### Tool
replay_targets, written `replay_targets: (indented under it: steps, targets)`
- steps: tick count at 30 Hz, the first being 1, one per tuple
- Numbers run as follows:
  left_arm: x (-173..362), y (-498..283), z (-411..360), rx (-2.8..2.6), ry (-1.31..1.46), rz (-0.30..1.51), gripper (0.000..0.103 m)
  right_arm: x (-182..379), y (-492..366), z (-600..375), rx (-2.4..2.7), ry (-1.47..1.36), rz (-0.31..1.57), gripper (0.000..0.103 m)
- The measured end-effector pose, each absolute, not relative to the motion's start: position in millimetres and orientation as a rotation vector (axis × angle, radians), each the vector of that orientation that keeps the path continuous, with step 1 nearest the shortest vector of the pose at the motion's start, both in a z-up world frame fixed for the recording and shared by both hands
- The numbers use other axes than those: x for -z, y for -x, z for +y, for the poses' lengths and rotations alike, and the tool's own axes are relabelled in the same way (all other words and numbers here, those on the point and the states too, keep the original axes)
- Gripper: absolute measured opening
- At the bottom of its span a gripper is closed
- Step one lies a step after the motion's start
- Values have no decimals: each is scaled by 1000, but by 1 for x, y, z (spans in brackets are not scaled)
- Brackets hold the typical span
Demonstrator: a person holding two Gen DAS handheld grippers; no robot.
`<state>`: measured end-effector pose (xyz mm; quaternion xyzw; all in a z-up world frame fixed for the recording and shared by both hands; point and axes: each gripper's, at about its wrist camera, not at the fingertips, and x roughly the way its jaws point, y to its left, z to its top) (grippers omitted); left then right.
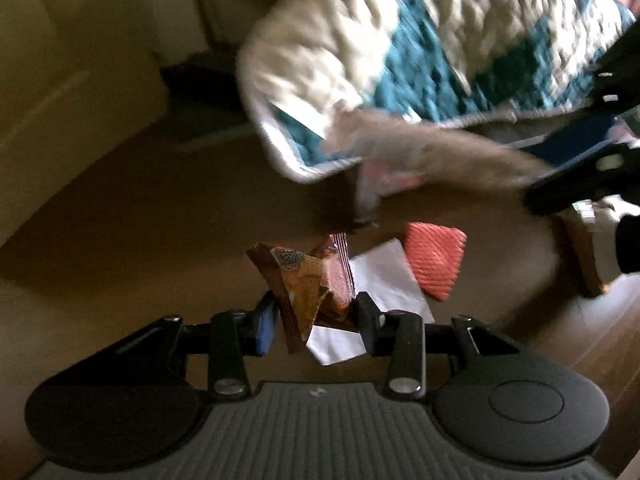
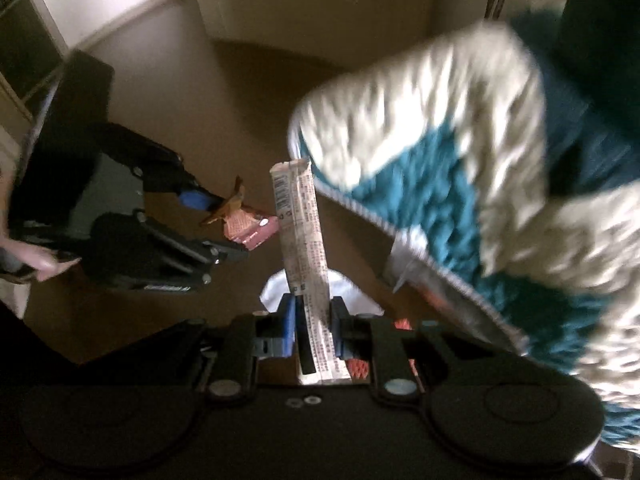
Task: Collect trash
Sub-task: 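Carry the snack packet in the left tool while the right tool carries the bar wrapper to the bin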
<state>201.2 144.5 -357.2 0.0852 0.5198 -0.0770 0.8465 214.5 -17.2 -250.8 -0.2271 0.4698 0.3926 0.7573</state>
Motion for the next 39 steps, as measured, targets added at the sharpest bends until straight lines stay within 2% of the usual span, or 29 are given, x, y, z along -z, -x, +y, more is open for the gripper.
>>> replay_targets:
  steps: [6,13,19,27,34,39]
  targets:
    - [289,-194,173,29,-145,998,41,179,-188,-21,-811,447,903,17]
    - [180,-185,177,-46,-115,829,41,99,-169,-44,-734,367,765,17]
    - [81,-175,158,-11,-95,679,41,29,-154,-77,-694,263,651,17]
    - [-16,-182,104,71,-151,521,41,-58,-163,-115,-651,148,492,17]
    - [-77,-216,52,146,-166,447,41,-109,-211,-139,-552,59,393,17]
    - [-96,-245,19,165,-172,434,41,-128,-254,-153,-477,24,365,17]
